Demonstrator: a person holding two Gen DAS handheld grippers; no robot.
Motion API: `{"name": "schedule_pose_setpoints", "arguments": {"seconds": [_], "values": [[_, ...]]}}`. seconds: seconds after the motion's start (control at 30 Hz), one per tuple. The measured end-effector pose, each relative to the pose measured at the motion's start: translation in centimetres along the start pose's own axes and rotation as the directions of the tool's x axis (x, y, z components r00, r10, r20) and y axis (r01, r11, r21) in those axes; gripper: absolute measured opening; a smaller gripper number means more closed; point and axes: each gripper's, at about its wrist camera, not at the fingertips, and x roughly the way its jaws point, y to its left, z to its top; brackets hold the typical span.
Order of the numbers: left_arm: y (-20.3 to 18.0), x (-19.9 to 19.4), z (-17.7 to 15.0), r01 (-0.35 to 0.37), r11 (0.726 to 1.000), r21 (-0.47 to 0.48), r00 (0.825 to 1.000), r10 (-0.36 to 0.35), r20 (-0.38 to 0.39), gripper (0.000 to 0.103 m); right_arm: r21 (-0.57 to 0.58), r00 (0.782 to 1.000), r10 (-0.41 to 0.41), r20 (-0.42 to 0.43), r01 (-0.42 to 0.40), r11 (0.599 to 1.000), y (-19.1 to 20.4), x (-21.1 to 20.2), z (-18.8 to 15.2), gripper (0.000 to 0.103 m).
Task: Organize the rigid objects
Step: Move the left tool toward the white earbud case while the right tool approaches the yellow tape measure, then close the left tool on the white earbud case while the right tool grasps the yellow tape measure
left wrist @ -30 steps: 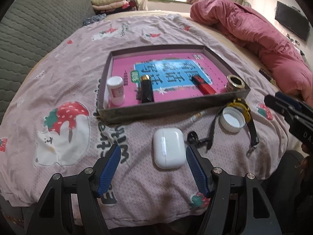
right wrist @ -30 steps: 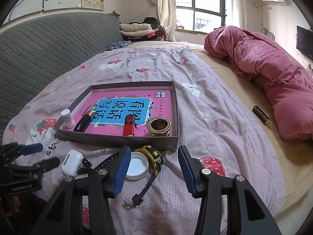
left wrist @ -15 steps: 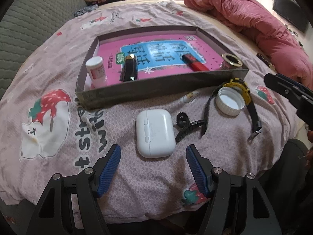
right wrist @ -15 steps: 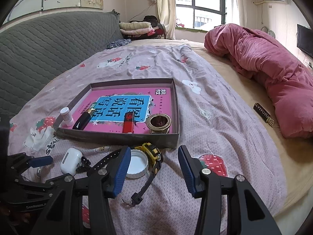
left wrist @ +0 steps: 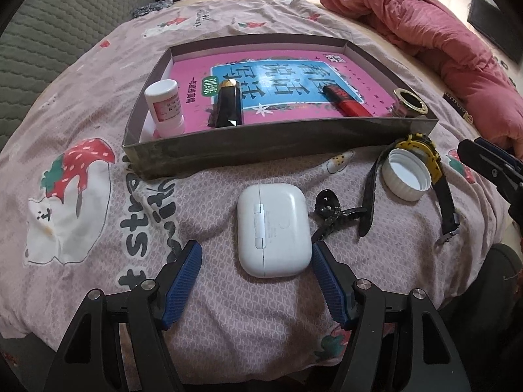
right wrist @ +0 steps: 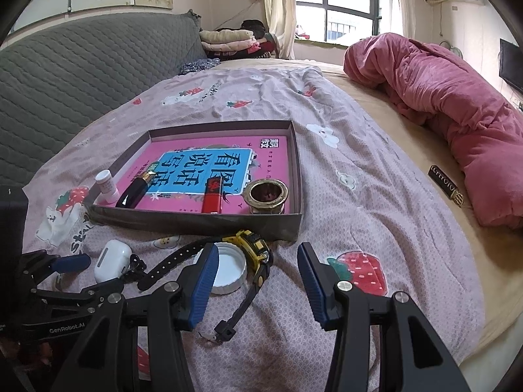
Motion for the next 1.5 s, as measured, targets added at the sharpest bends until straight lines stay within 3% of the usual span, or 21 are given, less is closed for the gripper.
{"name": "schedule_pose_setpoints", "arguments": {"seconds": [0.93,1.13,1.5], "values": [[0.3,1.3,1.3,0.020,1.000,-0.015,0.999,-0.020,0.034,0.071,-0.009,0.999,-0.004,-0.037,0.004,1.000,-0.9,3.5,-0.2,0.049],[0.3,1.4,1.4,0.022,1.000,-0.015,0.999,-0.021,0.038,0.071,-0.032,0.999,-0.005,-0.040,0.004,0.999,-0.7,4.0,-0.1,0.035],[0.4,1.4,1.4,0.023,1.000,-0.017,0.999,-0.023,0.039,0.071,-0.059,0.997,0.046,-0.057,-0.049,0.997,-0.4,4.7,-0.2,0.022]]}}
